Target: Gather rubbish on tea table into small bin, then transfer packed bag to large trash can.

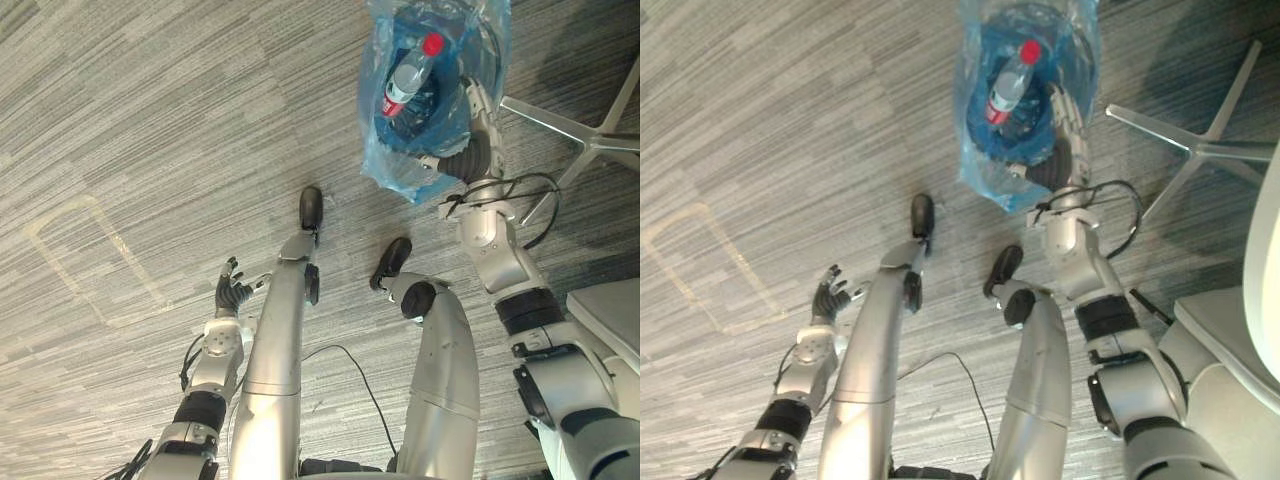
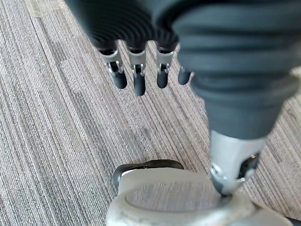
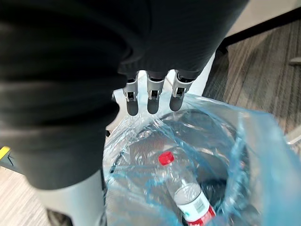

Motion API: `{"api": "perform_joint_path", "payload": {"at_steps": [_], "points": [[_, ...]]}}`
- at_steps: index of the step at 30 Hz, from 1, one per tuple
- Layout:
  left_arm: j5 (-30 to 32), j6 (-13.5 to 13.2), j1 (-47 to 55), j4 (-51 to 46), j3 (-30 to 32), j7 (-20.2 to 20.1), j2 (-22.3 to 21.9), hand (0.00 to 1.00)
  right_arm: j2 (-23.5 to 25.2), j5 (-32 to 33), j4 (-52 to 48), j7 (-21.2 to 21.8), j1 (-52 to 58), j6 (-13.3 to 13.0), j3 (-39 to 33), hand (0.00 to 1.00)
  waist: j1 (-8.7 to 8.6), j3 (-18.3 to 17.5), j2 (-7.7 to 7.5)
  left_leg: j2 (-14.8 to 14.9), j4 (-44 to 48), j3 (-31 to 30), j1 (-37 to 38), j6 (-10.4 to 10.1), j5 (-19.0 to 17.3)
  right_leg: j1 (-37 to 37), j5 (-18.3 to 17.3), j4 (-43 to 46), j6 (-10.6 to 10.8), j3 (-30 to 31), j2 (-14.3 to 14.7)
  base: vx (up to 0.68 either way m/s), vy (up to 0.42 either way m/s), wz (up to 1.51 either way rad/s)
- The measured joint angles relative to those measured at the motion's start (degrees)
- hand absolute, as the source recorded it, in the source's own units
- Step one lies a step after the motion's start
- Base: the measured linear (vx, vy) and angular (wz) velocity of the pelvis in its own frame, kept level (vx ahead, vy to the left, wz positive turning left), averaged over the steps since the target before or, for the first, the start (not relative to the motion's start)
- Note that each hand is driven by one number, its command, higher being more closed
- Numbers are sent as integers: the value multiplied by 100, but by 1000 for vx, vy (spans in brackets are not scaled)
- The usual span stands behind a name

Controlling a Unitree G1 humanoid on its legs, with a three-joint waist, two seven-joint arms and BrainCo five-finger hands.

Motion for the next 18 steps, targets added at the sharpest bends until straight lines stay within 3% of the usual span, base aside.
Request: {"api": "perform_joint_path", "payload": {"at_steps": [4,9,18], "points": [[93,12,-11,79,49,18,4,0,79,-195,-11,126,174,-2,48,0,-10,-2,-3,40,-12,-7,131,-5,-2,143,21,-50,-11,-11,43,-73,30,-6],[150,23,8,99,116,116,40,0,146,-522,-39,224,379,-14,333,0,0,-184,-160,107,-222,17,239,-21,41,203,106,-246,-34,-16,127,-55,16,-6],[208,4,-1,97,107,99,70,0,137,-830,98,331,340,9,577,0,3,-214,-199,110,-520,0,452,-91,179,393,164,-472,-56,-82,159,-37,10,2]]}}
